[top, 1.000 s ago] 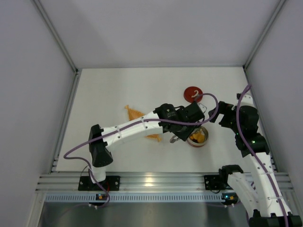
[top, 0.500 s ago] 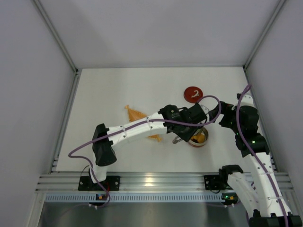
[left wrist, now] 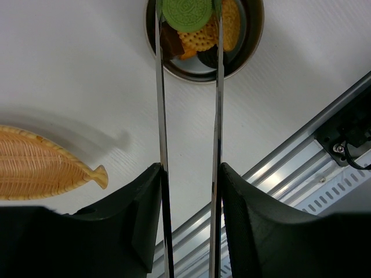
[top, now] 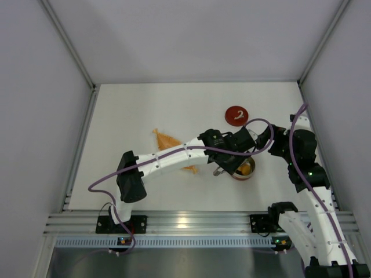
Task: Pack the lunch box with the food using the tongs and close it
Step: Place the fake food in the packing box.
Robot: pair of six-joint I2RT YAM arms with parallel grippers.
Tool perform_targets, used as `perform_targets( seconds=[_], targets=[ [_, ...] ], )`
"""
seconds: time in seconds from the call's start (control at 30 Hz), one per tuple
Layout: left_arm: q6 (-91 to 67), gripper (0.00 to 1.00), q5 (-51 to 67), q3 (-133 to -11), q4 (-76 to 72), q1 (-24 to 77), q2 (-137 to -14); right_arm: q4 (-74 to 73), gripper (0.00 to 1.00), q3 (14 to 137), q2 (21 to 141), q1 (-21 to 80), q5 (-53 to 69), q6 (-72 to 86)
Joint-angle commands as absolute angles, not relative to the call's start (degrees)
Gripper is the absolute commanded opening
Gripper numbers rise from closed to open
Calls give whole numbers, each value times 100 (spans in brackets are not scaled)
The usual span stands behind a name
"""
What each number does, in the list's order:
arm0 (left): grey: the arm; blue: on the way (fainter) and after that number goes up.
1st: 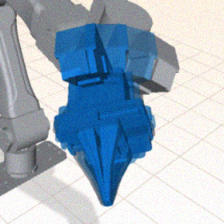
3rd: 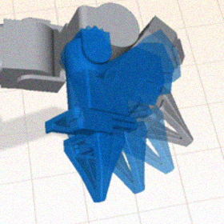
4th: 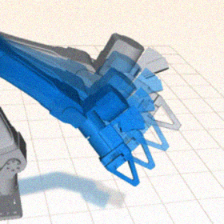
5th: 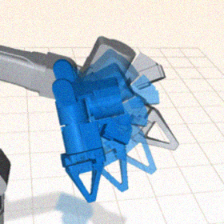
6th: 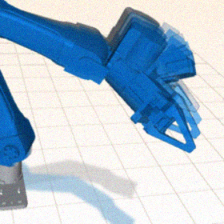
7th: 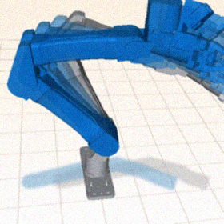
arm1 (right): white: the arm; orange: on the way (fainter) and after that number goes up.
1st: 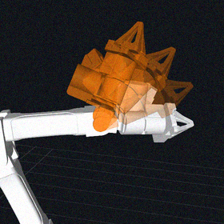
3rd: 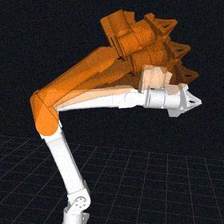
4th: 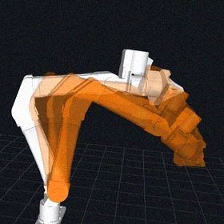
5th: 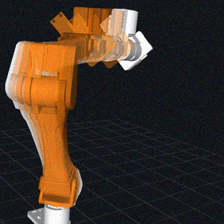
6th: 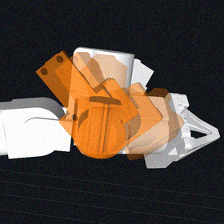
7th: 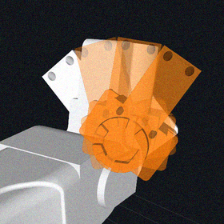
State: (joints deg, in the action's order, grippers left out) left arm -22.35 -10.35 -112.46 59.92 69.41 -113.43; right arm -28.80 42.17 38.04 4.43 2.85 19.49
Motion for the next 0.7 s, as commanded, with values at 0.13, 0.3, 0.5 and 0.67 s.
perform_targets(
  seconds=[0.13, 0.3, 0.5, 0.67],
  targets=[
    [-2153, 51, -1134, -11487, 5809, 6943, -11285, -2874, 100, 4544, 3788, 510, 237, 1828],
    [-2127, 53, -1116, -11487, 5818, 6943, -11233, -2874, 100, 4518, 3788, 510, 246, 1837],
    [-2145, 52, -1169, -11487, 5827, 6943, -10978, -2874, 99, 4500, 3762, 510, 237, 1846],
    [-2215, 52, -1423, -11496, 5985, 6943, -10513, -2874, 99, 4483, 3753, 510, 255, 1846]
  ],
)
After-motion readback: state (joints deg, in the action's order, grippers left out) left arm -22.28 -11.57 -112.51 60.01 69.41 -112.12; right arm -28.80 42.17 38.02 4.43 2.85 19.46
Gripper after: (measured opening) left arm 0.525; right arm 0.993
